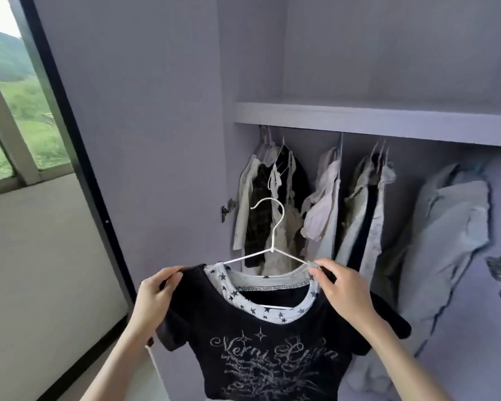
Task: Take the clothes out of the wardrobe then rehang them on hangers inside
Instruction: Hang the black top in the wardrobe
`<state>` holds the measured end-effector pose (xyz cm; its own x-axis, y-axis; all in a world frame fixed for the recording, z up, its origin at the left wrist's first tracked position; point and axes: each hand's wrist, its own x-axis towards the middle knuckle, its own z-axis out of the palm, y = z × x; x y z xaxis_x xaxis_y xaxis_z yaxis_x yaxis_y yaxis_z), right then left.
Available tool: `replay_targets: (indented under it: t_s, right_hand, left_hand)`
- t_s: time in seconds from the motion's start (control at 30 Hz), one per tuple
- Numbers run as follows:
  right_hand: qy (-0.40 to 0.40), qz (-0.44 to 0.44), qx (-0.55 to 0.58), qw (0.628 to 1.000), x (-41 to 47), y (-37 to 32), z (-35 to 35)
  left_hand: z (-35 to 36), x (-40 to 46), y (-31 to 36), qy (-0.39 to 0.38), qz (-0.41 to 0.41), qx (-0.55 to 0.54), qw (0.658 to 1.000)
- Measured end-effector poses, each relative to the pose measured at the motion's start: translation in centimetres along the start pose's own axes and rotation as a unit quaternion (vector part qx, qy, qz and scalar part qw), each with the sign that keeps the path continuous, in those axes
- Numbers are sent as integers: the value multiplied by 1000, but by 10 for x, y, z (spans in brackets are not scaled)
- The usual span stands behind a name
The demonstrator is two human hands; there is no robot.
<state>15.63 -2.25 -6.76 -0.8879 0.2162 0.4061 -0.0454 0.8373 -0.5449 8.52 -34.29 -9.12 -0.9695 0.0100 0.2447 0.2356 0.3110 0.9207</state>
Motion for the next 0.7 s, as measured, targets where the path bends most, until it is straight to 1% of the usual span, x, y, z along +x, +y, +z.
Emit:
replay_targets:
  t_s: [0.1, 0.2, 0.23, 0.27, 0.3, 0.37, 0.4, 0.43, 0.5, 0.57, 0.63, 0.7]
  right_hand:
    - [28, 34, -13, 999, 0, 4, -13]
    - [43, 72, -31, 996, -4, 10, -21]
    - [46, 93, -39, 994, -6, 11, -23]
    - [47, 114, -47, 991, -7, 10, -23]
    - [44, 130, -58, 989, -9, 8, -22]
    - [38, 141, -91, 985, -9, 0, -16]
    - [40, 146, -109, 982, -8, -5, -13]
    - [46, 155, -123, 979, -6, -10, -9]
    - [56, 183, -129, 973, -1, -15, -5]
    - [33, 219, -81, 972, 8, -10, -4]
    - [-21, 251, 41, 967, 17, 1, -4]
    - [-48, 289, 168, 941, 20, 11, -6]
  left_hand:
    - [19, 21, -3, 18, -21, -34, 999]
    - [34, 39, -9, 17, -38, 30, 999]
    - [41, 43, -10, 11, -27, 63, 998]
    - [47, 48, -11, 4, 4, 101, 995]
    - [55, 50, -9, -7, 54, 137, 989]
    - [74, 57, -4, -69, 156, 194, 966]
    - [85, 63, -4, -109, 183, 212, 954]
    - [97, 68, -5, -146, 191, 221, 945]
    - [122, 79, -9, -210, 166, 212, 940]
    - [144, 88, -10, -257, 130, 212, 934]
    - [161, 100, -5, -275, 127, 222, 927]
    - [173, 113, -2, -270, 141, 241, 921]
